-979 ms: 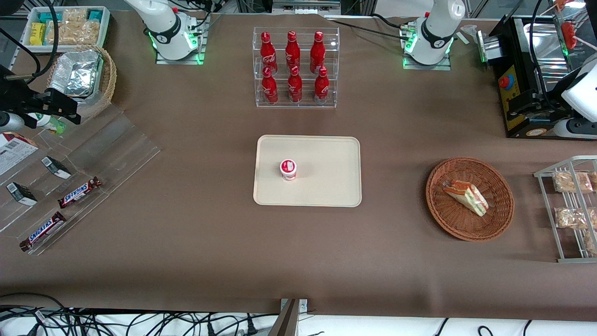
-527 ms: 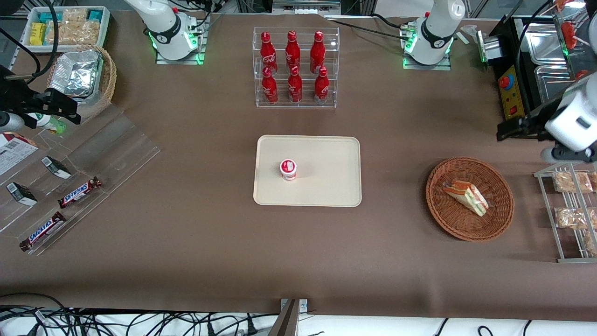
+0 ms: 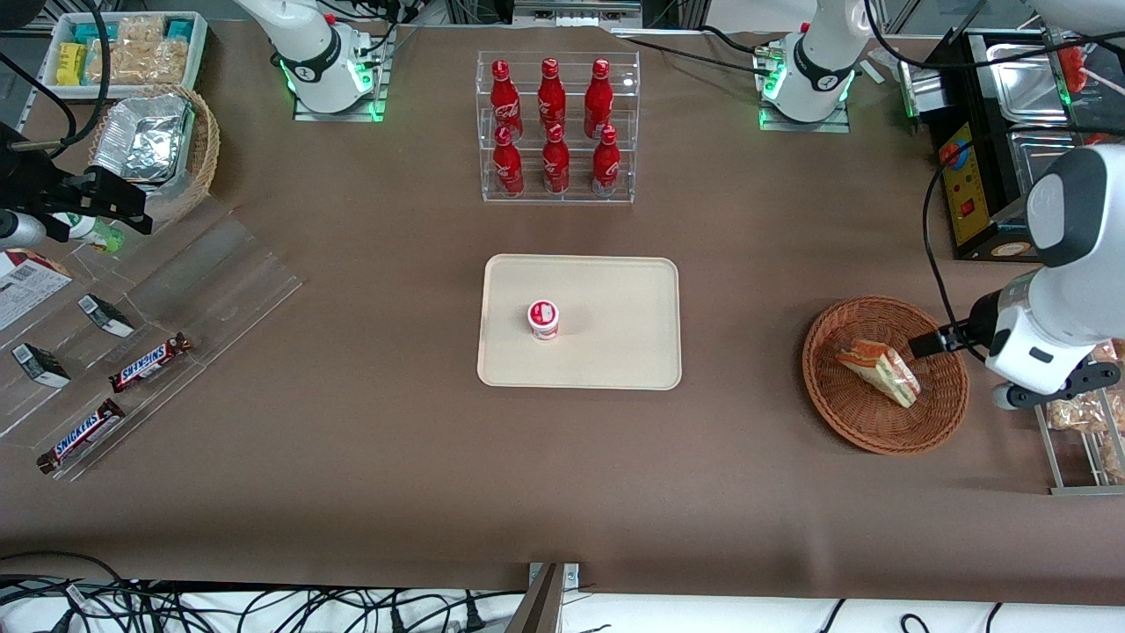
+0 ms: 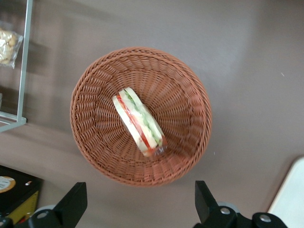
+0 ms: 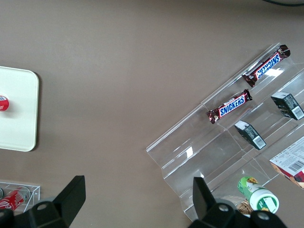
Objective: Place sandwich from basket to tray
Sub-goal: 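Lower the left gripper onto the wrapped sandwich and close on it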
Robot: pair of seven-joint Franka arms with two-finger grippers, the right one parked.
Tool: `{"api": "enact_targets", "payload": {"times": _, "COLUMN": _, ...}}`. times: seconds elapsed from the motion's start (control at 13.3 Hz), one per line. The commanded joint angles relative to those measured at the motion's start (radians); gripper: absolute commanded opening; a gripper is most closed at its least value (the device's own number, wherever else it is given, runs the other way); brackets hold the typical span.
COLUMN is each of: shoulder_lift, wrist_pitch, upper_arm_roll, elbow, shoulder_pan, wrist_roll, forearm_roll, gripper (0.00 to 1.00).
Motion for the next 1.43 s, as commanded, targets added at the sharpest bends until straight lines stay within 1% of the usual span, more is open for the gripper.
{"api": "enact_targets", "payload": {"times": 0.0, "shoulder_lift": 0.002, "wrist_pitch": 0.035, "upper_arm_roll": -0.002, "elbow": -0.022, "shoulder_pan": 0.000, "wrist_roll": -0.127, "forearm_roll": 0.023, "gripper": 1.00}}
{"api": "enact_targets", "payload": {"times": 0.23, "shoulder_lift": -0.006, "wrist_pitch": 0.166, "upper_arm_roll": -0.003, "elbow": -0.121, "shoulder_pan": -0.002, "wrist_roll": -0.276, "forearm_roll": 0.025, "gripper": 1.00}}
{"api": "enact_targets", "payload": {"times": 0.38, "shoulder_lift": -0.004, "wrist_pitch": 0.217, "upper_arm_roll": 0.000, "elbow": -0.158, "shoulder_pan": 0.000, "wrist_roll": -0.322, "forearm_roll": 0.034, "gripper": 1.00}}
{"api": "enact_targets", "payload": {"times": 0.45, "shoulder_lift": -0.003, "wrist_pitch": 0.260, "upper_arm_roll": 0.000, "elbow": -0.187, "shoulder_pan": 0.002, "wrist_roll": -0.356, "forearm_roll": 0.058, "gripper": 1.00}}
{"api": "enact_targets", "payload": {"times": 0.53, "shoulder_lift": 0.002, "wrist_pitch": 0.303, "upper_arm_roll": 0.000, "elbow": -0.215, "shoulder_pan": 0.002, "wrist_roll": -0.387, "forearm_roll": 0.067, "gripper": 1.00}}
{"api": "enact_targets", "payload": {"times": 0.68, "shoulder_lift": 0.009, "wrist_pitch": 0.380, "upper_arm_roll": 0.000, "elbow": -0.273, "shoulder_pan": 0.002, "wrist_roll": -0.436, "forearm_roll": 0.069, "gripper": 1.00}}
{"api": "enact_targets", "payload": {"times": 0.9, "shoulder_lift": 0.016, "wrist_pitch": 0.475, "upper_arm_roll": 0.000, "elbow": -0.351, "shoulder_pan": 0.002, "wrist_roll": -0.454, "forearm_roll": 0.075, "gripper": 1.00}}
{"api": "enact_targets", "payload": {"times": 0.98, "shoulder_lift": 0.017, "wrist_pitch": 0.495, "upper_arm_roll": 0.000, "elbow": -0.374, "shoulder_pan": 0.002, "wrist_roll": -0.459, "forearm_roll": 0.099, "gripper": 1.00}}
{"api": "enact_targets", "payload": {"times": 1.13, "shoulder_lift": 0.041, "wrist_pitch": 0.533, "upper_arm_roll": 0.000, "elbow": -0.387, "shoulder_pan": 0.005, "wrist_roll": -0.502, "forearm_roll": 0.121, "gripper": 1.00}}
{"api": "enact_targets", "payload": {"times": 1.36, "shoulder_lift": 0.058, "wrist_pitch": 0.588, "upper_arm_roll": 0.000, "elbow": -0.414, "shoulder_pan": 0.005, "wrist_roll": -0.510, "forearm_roll": 0.121, "gripper": 1.00}}
